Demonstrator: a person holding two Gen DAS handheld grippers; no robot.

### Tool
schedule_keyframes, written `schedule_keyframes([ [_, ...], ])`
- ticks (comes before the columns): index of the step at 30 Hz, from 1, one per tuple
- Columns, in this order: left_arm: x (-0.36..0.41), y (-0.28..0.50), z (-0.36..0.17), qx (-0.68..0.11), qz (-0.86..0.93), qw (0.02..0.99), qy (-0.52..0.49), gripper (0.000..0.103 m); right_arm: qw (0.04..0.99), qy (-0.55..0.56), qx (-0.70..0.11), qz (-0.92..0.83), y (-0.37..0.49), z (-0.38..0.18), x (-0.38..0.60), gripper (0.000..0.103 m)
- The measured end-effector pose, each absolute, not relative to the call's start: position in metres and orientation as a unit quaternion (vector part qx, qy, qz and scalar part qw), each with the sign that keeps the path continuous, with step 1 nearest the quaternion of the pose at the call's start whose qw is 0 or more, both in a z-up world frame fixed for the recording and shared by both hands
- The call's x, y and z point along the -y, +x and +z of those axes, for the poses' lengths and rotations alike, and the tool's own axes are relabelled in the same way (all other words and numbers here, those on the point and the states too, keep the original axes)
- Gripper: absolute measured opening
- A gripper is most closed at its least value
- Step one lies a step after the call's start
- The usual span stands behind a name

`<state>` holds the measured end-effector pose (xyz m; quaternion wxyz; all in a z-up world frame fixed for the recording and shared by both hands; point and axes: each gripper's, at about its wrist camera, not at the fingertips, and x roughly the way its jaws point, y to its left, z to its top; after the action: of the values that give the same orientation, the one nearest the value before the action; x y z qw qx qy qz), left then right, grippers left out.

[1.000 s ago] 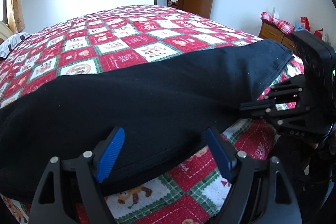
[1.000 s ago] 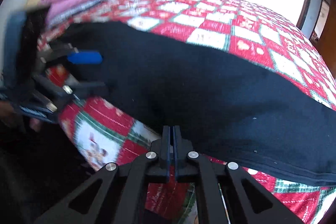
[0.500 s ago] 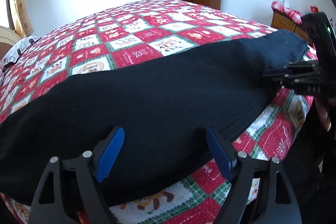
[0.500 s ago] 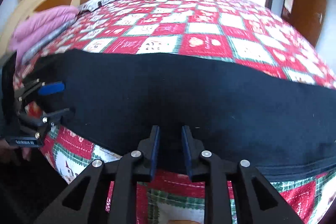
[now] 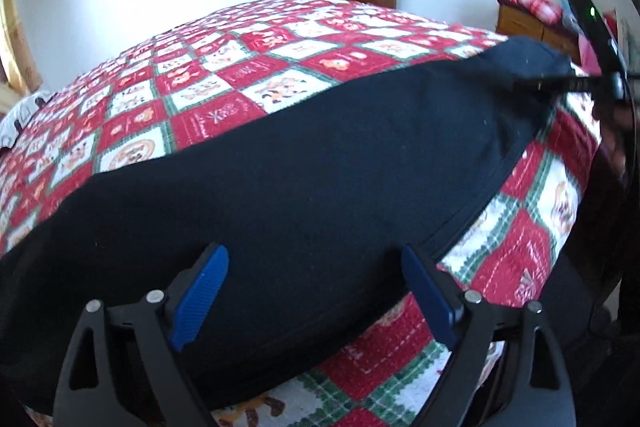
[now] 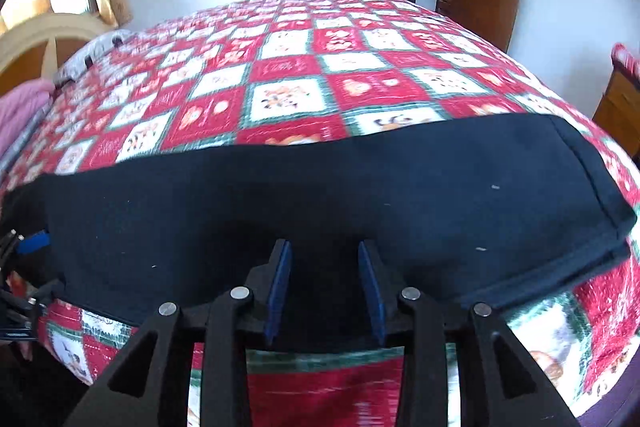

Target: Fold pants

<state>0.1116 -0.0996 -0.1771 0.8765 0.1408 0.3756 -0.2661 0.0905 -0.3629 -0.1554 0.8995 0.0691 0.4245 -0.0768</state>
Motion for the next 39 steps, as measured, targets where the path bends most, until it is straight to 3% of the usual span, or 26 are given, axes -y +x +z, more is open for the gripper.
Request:
schedule_keyframes([
  [9,0.127,0.125,-0.146,-0.355,-0.316,0.875,0.094,0.092,0.913,0.200,-0.308,-0.179,0.041,-0.112,0.450,0.037],
  [11,0.142,0.128,-0.145,-0.348,-0.326,0.873,0.103,0.092,0.903,0.235,-0.286,-0.217,0.024,-0.107,0.478,0.042],
  [12,0.153,0.130,-0.146,-0.343,-0.327,0.873,0.115,0.092,0.898,0.245,-0.282,-0.231,0.019,-0.106,0.485,0.050],
  [13,0.161,0.131,-0.147,-0.342,-0.328,0.872,0.123,0.092,0.893,0.259,-0.277,-0.243,0.013,-0.107,0.495,0.052],
  [30,0.190,0.133,-0.176,-0.365,-0.324,0.864,0.124,0.098,0.893,0.305,-0.254,-0.211,0.009,-0.131,0.508,0.052],
  [31,0.191,0.133,-0.176,-0.366,-0.321,0.864,0.125,0.098,0.893,0.308,-0.250,-0.212,0.008,-0.133,0.509,0.051],
  [33,0.193,0.133,-0.176,-0.368,-0.315,0.865,0.129,0.098,0.892,0.319,-0.241,-0.213,0.004,-0.134,0.512,0.036],
  [36,0.196,0.134,-0.176,-0.374,-0.300,0.868,0.132,0.102,0.898,0.311,-0.233,-0.205,0.000,-0.129,0.510,0.022],
  [39,0.196,0.135,-0.177,-0.381,-0.291,0.868,0.128,0.103,0.912,0.291,-0.227,-0.177,0.005,-0.120,0.500,0.021],
])
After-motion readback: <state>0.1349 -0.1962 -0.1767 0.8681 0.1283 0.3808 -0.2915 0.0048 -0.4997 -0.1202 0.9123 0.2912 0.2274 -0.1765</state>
